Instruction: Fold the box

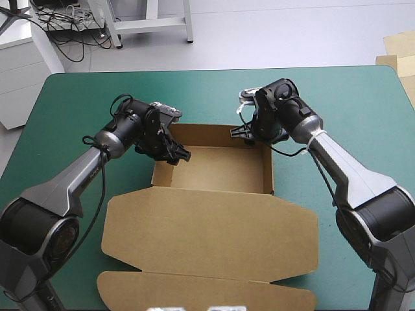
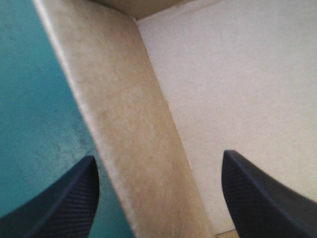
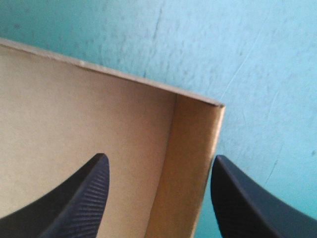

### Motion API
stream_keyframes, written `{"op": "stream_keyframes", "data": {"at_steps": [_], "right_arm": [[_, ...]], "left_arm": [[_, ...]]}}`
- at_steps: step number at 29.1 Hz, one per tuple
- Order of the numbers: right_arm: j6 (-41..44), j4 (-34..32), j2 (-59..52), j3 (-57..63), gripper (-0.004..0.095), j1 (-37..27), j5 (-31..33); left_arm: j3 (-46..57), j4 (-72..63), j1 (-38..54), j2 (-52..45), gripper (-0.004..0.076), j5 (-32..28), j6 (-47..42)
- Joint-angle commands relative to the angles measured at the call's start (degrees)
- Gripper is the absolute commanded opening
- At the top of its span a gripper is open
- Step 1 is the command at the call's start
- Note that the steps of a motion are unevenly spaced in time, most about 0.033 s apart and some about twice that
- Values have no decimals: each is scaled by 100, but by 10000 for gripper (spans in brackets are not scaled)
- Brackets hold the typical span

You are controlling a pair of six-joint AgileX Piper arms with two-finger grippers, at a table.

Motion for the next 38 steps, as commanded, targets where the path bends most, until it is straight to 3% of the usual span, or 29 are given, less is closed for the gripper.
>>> {"op": "stream_keyframes", "data": {"at_steps": [1, 5, 10, 13, 20, 29, 38], "right_arm": [[-222, -295, -459, -622, 560, -10, 109], [-529, -814, -701, -1145, 560, -10, 109], [-748, -1414, -1135, -1307, 541, -10, 109], [-428, -1414, -1386, -1307, 523, -10, 109], [-45, -986, -1558, -1307, 505, -10, 109], [61, 90, -1253, -1089, 505, -10, 109], [61, 128, -1229, 528, 505, -10, 109]], "left_arm": [[-847, 0, -37, -325, 496, 345, -9], [-1952, 211, -37, -325, 473, 1030, 106], [-2567, 55, -37, -604, 407, 1018, 117], [-2599, 0, -37, -892, 314, 1018, 294], [-2278, 379, -37, -1830, -8, 1018, 464], [-307, 832, -37, -3325, -10, 1007, 464], [2143, 646, -37, -5100, -10, 382, 240]]}}
